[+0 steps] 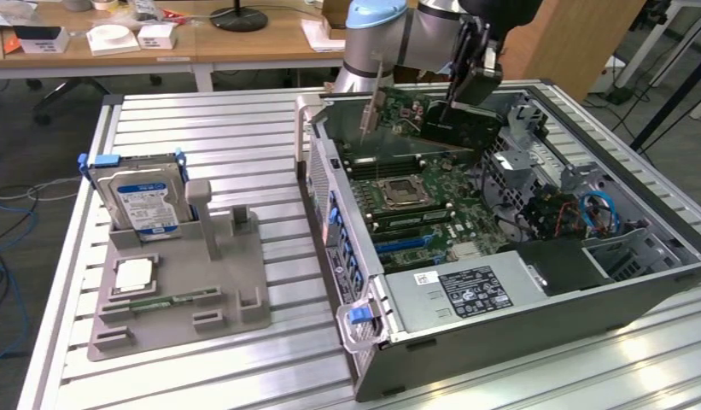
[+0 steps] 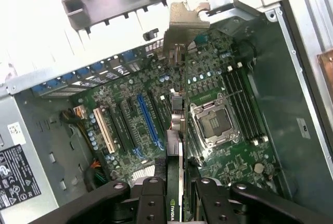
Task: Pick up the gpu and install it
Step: 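Insert the gpu into the slot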
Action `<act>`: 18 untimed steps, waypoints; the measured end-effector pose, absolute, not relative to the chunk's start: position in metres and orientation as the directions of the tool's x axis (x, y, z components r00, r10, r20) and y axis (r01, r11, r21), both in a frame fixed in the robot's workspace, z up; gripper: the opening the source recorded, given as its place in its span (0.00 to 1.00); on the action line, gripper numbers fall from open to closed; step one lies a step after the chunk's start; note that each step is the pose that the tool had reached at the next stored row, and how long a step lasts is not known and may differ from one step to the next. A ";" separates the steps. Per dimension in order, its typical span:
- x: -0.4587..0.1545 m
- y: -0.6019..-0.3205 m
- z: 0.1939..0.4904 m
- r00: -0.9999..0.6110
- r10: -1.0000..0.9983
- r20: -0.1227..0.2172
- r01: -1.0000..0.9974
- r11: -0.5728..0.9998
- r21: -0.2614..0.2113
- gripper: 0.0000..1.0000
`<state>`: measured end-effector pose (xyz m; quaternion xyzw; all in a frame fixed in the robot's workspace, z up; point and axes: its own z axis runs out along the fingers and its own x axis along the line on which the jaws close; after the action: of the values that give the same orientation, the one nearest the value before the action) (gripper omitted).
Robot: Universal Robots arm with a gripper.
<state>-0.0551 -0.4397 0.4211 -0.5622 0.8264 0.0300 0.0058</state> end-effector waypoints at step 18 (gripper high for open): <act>-0.054 -0.440 0.421 -0.190 -0.981 -0.044 -0.981 0.188 0.043 0.26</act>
<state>-0.0537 -0.4397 0.4211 -0.6363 0.7708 0.0306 0.0032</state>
